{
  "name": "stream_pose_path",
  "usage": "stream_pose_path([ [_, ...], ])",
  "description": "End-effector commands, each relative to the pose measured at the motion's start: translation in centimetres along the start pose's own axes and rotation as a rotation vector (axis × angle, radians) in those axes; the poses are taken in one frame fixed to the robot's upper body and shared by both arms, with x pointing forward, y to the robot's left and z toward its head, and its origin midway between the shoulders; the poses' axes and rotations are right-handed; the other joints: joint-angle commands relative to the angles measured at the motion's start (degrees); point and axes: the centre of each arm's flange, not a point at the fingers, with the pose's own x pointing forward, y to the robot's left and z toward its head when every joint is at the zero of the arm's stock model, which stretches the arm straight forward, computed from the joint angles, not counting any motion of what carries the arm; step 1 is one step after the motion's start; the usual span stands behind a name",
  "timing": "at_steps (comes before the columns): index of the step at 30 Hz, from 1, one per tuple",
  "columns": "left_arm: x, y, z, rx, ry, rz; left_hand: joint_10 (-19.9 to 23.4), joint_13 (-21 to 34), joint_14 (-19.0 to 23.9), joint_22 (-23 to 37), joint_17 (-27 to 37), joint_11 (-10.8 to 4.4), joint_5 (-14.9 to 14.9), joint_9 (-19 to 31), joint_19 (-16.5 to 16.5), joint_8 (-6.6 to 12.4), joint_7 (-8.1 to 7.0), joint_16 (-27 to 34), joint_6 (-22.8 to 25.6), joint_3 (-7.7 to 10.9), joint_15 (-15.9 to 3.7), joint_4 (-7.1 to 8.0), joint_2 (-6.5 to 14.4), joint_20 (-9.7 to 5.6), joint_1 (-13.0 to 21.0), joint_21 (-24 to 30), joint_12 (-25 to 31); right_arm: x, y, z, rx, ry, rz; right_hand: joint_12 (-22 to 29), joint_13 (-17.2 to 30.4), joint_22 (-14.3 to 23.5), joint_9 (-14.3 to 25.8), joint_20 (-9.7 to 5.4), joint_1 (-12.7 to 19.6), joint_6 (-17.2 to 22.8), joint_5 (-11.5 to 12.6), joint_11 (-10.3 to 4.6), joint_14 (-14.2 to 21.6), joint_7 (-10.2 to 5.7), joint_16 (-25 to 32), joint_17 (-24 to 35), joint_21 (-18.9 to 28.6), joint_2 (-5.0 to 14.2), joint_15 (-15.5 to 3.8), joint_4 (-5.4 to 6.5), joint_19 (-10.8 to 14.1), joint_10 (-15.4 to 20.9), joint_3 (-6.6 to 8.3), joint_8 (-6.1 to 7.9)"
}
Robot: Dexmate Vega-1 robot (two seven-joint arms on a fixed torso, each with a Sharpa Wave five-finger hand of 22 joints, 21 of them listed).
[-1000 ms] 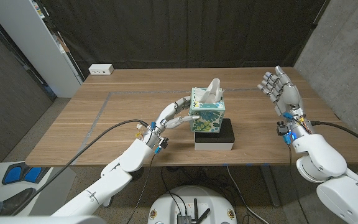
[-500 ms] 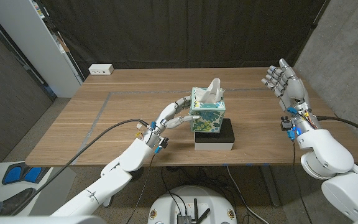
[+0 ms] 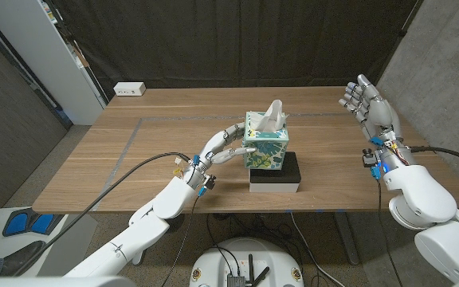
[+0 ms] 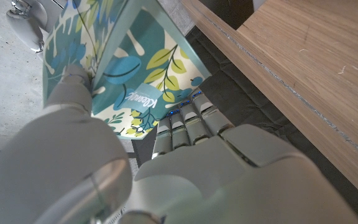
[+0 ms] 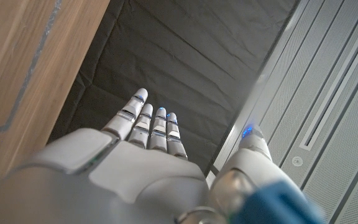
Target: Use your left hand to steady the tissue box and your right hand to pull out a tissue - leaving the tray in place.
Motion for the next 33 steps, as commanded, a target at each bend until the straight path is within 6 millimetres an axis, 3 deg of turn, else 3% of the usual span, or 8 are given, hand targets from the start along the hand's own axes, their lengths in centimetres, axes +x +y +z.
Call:
stream_pose_path([
  [1,0.2,0.0,0.1,0.003,-0.007,-0.002,0.61,0.33,0.47,0.09,0.13,-0.1,0.5,0.23,0.37,-0.23,0.09,-0.03,0.45,0.01,-1.2,0.07,0.36,-0.24,0.24,-0.04,-0.12,-0.1,-0.1,0.6,-0.186,-0.037,-0.028,0.15,0.13,0.21,0.19,-0.2,0.17,0.62,0.42,0.1,0.49,-0.12,0.43,0.21,0.34,0.4,-0.3,-0.22,0.66,0.42,0.29,0.42],
  [33,0.6,0.0,0.2,0.01,-0.012,-0.015,0.83,0.42,0.6,0.09,0.14,-0.17,0.53,0.26,0.48,-0.46,0.07,-0.17,0.78,-0.17,-1.22,0.08,0.53,-0.24,0.38,-0.15,-0.34,0.4,0.3,2.7,-0.71,-0.128,-0.055,0.17,0.1,0.21,0.18,0.04,0.85,1.3,0.51,-0.21,0.44,-0.19,0.27,0.02,0.06,0.5,-0.59,-0.46,0.18,1.08,0.63,0.4],
])
